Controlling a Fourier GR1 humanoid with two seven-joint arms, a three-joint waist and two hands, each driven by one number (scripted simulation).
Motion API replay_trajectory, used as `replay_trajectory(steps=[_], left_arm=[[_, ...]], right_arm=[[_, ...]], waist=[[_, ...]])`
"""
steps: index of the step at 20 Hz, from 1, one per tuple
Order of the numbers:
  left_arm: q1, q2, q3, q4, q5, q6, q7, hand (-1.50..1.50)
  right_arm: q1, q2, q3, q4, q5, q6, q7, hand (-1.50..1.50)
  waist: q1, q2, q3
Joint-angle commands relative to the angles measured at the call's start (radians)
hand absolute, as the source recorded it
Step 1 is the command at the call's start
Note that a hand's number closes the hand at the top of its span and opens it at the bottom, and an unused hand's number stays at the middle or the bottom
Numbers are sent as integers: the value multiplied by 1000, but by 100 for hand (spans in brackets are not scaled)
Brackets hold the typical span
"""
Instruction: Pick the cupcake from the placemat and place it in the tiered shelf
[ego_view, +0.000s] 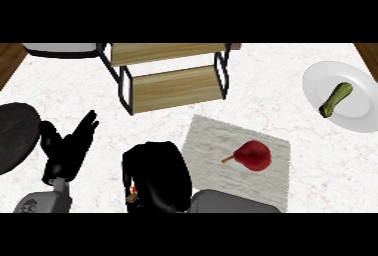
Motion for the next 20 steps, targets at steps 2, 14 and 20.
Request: replay_trajectory(steps=[2,14,20], left_arm=[[52,-37,-20,37,-16,17,-4,0],[38,-3,24,56,4,-4,7,0],[36,10,39,48,14,-22,5,0]], right_arm=[[-260,4,-44,-76,6,-59,216,150],[-647,4,-406,-35,-9,117,382,150],[-754,-21,-579,126,-21,147,308,150]], waist=[[-7,-2,-8],[-47,-2,-8],[-43,3,-8]])
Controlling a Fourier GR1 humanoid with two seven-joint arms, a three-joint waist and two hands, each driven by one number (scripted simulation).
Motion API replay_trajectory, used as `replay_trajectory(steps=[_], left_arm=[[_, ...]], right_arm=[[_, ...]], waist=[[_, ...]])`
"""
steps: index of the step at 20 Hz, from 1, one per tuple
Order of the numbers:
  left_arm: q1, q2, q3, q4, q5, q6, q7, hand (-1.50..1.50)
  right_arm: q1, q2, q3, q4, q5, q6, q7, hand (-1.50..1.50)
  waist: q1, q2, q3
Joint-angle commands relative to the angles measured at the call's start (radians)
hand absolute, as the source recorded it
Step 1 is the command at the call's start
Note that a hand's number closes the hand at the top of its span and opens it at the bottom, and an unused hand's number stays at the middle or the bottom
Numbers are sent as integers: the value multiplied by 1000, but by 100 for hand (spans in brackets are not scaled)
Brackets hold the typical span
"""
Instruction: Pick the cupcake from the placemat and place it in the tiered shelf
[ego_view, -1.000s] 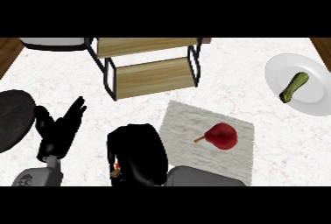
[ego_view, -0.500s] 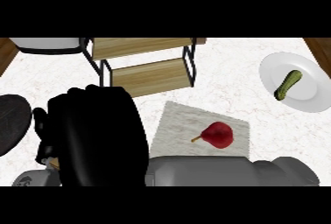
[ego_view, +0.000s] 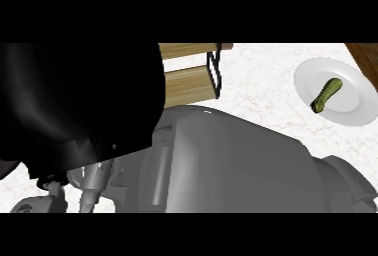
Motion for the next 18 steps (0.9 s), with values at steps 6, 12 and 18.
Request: replay_trajectory(steps=[6,12,18], left_arm=[[-12,-31,-22,2,-23,38,73,0],[-4,-32,-18,14,-22,23,59,0],[-14,-28,-5,10,-12,12,70,0]], right_arm=[[-181,-27,-217,278,8,45,-10,150],[-246,-56,-299,456,-38,96,-162,150],[-219,-80,-297,597,-32,143,-332,150]], waist=[[4,12,-7],[9,14,-7],[9,16,-7]])
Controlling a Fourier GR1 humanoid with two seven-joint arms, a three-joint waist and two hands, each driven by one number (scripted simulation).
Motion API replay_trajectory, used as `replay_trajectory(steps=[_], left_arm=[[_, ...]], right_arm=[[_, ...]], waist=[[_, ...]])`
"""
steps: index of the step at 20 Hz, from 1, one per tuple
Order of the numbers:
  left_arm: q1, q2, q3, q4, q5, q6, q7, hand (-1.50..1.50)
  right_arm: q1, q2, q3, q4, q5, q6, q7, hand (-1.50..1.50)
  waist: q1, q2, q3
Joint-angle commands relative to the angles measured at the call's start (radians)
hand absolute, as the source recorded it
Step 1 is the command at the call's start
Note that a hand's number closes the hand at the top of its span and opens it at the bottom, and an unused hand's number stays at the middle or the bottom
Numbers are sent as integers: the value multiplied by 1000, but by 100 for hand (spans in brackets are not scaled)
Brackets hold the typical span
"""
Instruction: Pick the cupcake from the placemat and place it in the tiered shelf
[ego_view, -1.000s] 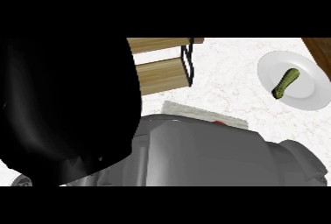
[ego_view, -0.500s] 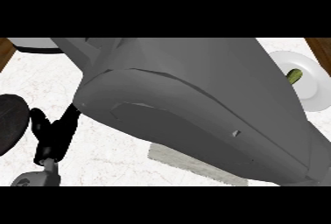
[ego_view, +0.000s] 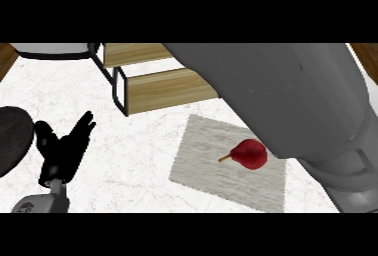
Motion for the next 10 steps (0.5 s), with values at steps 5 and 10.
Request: replay_trajectory(steps=[5,10], left_arm=[[36,-51,-28,86,-33,0,-73,0],[0,5,15,50,22,-47,13,0]], right_arm=[[2,9,-9,220,67,-62,-203,150],[-59,34,-44,345,89,-111,-241,150]], waist=[[4,9,-6],[15,8,-6]])
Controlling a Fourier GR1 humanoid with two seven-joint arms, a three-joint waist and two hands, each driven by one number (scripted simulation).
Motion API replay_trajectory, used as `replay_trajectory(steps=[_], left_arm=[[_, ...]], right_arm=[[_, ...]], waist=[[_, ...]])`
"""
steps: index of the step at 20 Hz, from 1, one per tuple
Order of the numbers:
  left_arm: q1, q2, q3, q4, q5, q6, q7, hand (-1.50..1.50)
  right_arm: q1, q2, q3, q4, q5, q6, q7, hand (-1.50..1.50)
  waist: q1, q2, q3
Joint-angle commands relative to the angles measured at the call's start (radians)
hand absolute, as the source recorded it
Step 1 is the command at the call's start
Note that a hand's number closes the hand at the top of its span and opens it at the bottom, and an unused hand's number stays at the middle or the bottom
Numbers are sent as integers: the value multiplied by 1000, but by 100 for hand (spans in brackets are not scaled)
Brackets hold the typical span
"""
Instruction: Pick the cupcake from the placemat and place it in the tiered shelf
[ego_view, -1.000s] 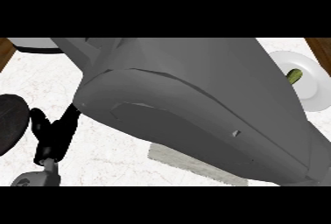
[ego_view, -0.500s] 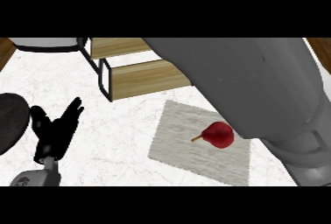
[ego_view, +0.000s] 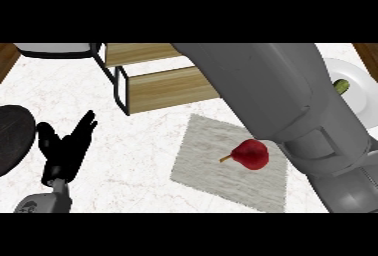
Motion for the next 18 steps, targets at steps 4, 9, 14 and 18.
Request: replay_trajectory(steps=[4,9,14,18], left_arm=[[12,-3,-5,-14,14,-7,82,0],[10,-22,-13,36,-13,0,30,0],[2,-46,-22,45,-21,9,15,0],[-4,-31,-14,48,-28,5,21,0]], right_arm=[[-14,11,-25,164,43,-65,-127,150],[-37,-17,-76,209,24,-79,-234,150],[-81,9,-94,309,36,-100,-273,150],[-95,15,-70,340,69,-70,-278,150]], waist=[[4,4,-7],[0,5,-7],[12,10,-8],[4,7,-7]])
